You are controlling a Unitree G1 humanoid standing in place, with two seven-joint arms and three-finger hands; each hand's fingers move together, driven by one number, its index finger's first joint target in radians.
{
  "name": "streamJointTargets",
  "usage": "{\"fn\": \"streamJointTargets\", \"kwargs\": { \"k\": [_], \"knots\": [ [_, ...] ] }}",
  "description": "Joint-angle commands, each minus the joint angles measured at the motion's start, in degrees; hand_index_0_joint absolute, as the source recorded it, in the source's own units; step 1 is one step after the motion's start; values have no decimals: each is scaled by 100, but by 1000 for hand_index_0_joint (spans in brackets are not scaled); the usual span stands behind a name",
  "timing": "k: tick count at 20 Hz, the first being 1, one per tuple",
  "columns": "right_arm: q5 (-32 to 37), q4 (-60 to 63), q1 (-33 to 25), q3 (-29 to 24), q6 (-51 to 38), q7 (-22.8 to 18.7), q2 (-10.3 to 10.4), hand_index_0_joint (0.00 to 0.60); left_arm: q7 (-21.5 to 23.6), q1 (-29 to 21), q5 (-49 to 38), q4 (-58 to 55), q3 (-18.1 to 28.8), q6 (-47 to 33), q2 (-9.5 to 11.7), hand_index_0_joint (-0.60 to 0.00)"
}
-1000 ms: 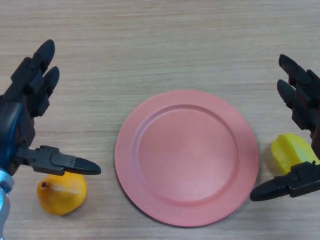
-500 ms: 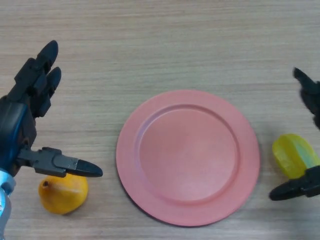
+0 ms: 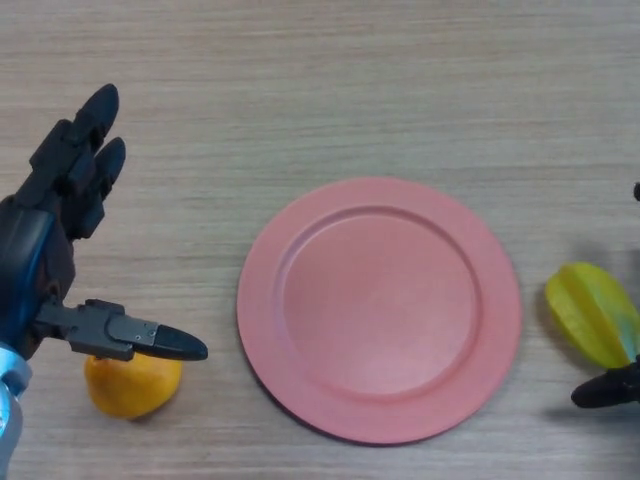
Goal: Pick up the yellow starfruit and place it on the plate
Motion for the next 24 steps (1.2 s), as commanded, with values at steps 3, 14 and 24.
{"fn": "streamJointTargets", "kwargs": {
  "k": [3,14,24],
  "knots": [
    [-111,-37,-206,2,-598,-686,-200,0,4,-94,-213,-369,370,-551,184,0],
    [106,280,-352,247,-611,-1120,-87,600,-18,-68,-274,-255,386,-464,188,0],
    [26,-636,-695,286,-62,-688,-104,600,1,-129,-201,-167,373,-448,216,0]
  ]
}}
